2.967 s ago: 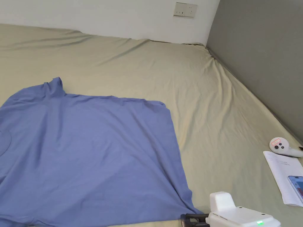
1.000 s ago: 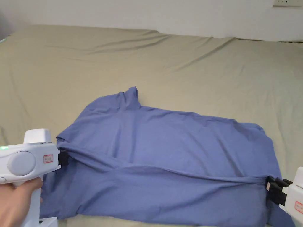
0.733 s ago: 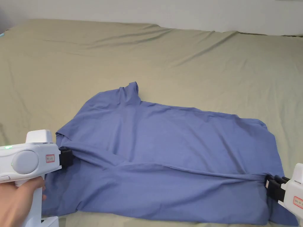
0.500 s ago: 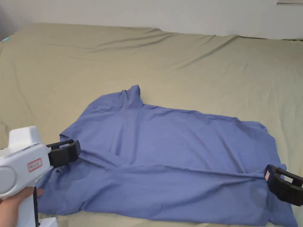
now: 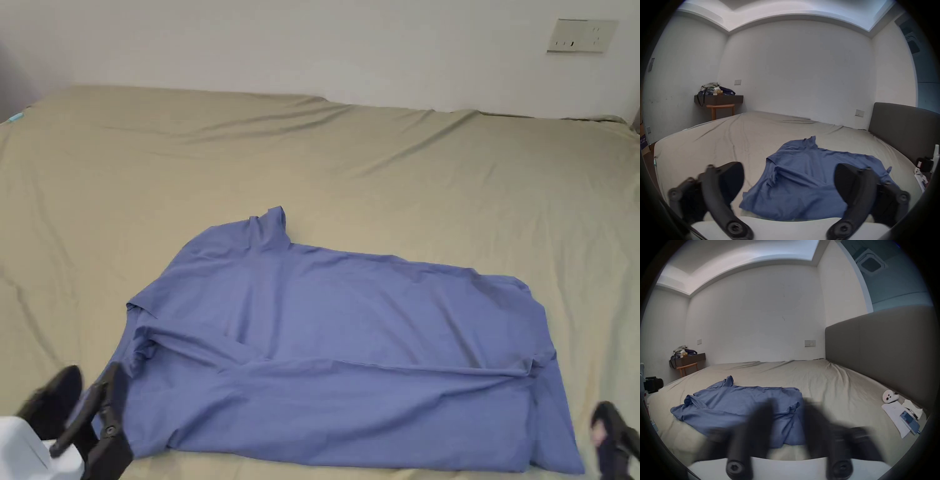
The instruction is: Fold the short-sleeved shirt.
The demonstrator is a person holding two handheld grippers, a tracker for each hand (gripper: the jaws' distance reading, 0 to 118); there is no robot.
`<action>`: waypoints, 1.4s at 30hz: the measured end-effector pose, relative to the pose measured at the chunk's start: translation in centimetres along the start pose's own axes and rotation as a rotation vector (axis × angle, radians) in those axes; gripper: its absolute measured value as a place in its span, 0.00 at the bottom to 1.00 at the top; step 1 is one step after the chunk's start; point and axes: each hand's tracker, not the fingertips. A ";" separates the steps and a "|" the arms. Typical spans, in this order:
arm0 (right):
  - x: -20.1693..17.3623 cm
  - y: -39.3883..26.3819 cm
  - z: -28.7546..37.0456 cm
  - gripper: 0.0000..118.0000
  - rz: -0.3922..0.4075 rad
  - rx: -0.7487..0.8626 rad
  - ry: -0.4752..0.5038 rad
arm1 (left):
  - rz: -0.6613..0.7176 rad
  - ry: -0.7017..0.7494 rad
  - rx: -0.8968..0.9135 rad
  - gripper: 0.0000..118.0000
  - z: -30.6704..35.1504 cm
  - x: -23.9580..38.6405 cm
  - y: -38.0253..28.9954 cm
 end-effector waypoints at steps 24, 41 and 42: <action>-1.9 0.4 1.9 0.02 -0.006 -0.034 0.040 | 0.090 -0.032 -1.014 0.64 -17.0 -9.2 2.6; -1.7 0.2 0.8 0.02 0.010 -0.081 0.046 | 0.033 -0.011 -1.127 0.26 -19.2 -9.3 -0.3; -1.7 0.1 0.8 0.02 0.010 -0.085 0.049 | 0.045 -0.036 -1.110 0.11 -19.0 -9.2 -0.1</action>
